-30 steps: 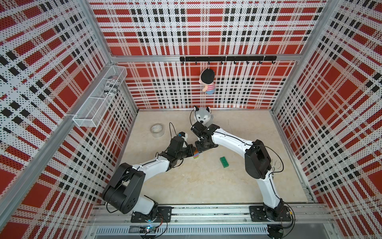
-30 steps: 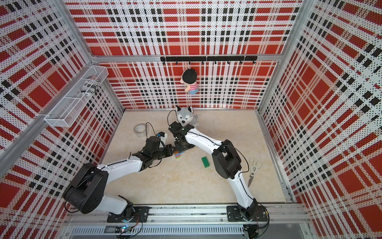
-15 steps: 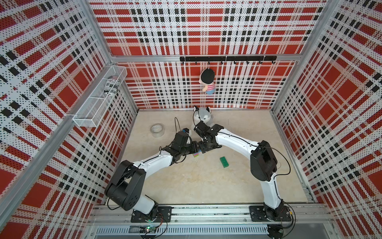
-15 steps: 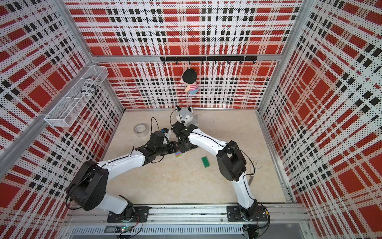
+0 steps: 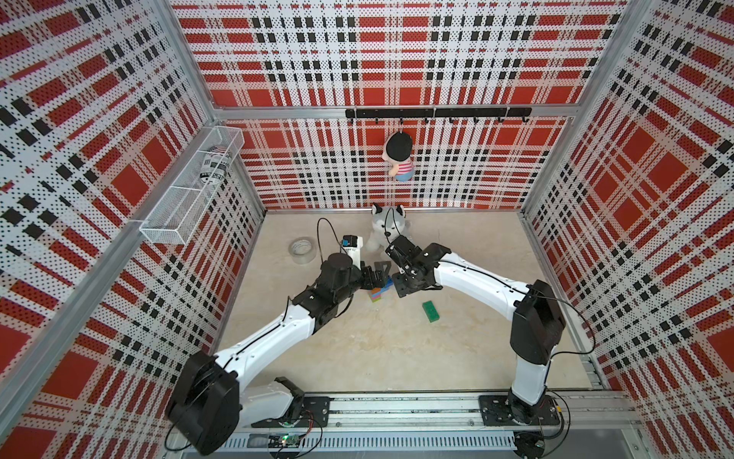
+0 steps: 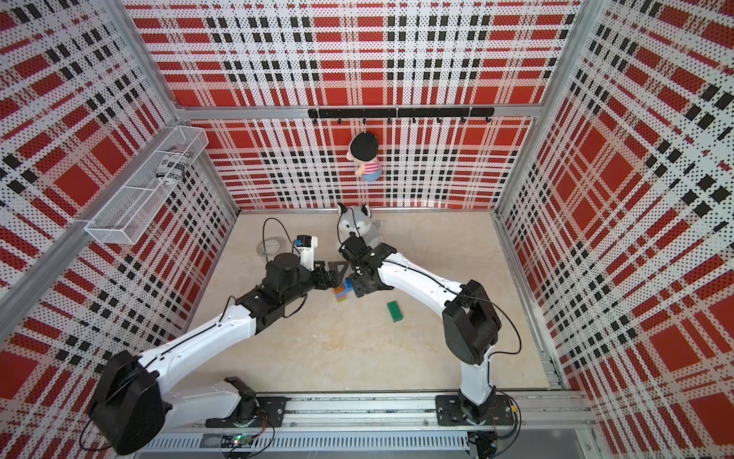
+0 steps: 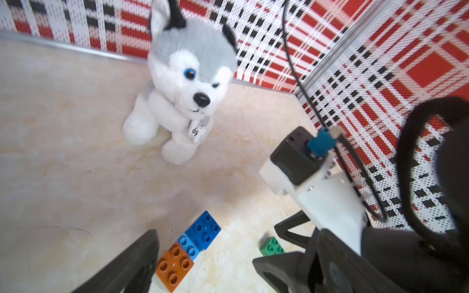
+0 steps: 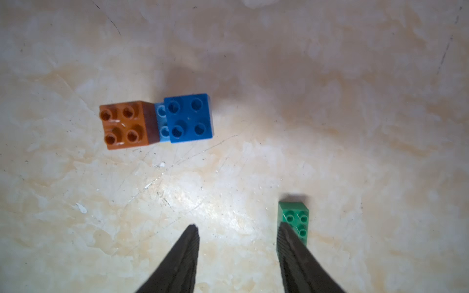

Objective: Assemble the letter p with lego
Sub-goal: Assemble the lego brick with the lego brick, then pick up the lego brick from the center of the board.

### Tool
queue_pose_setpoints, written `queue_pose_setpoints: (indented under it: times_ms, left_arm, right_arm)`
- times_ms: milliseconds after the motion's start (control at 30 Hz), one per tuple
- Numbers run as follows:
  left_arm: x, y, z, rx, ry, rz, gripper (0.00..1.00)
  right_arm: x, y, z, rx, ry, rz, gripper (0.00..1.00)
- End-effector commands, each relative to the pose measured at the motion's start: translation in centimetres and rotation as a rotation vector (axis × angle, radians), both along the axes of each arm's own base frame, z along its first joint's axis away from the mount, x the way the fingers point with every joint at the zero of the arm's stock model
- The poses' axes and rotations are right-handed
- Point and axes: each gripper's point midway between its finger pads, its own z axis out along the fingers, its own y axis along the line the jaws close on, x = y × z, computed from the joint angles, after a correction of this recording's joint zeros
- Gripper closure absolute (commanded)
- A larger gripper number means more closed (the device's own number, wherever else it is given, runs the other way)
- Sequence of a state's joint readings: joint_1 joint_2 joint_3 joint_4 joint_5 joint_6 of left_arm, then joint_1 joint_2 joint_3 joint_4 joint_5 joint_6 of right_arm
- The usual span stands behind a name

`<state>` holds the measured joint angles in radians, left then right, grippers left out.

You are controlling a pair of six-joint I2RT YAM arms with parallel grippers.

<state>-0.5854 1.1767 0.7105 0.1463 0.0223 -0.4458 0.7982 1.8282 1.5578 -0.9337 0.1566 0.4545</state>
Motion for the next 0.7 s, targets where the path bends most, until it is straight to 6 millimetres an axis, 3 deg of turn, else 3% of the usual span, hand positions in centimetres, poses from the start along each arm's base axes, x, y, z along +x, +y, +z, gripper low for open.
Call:
queue_pose_setpoints:
  times_ms: [0,133,300,600,667]
  left_arm:
    - [-1.0,1.8,-1.1,0.066,-0.172,0.043,0.02]
    - [-3.3,2.8,-2.5,0.037,-0.312,0.021,0.02]
    - [-4.4,3.3,-5.1,0.031,-0.354,0.019,0.02]
    - [-3.8,2.4,-10.3,0.051,-0.333,0.015,0.02]
    - [-3.6,2.2,-10.6,0.034,-0.349,0.015,0.02]
  right_arm:
    - [0.1,-1.8,3.2,0.062,-0.089,-0.024,0.46]
    - [-0.8,-4.9,4.9,0.106,-0.151,-0.035,0.45]
    - [-1.8,-8.1,6.0,0.149,-0.239,-0.047,0.37]
    - [-2.8,-10.0,4.5,0.142,-0.250,-0.039,0.31]
    - [-2.9,-10.1,4.2,0.136,-0.245,-0.035,0.31]
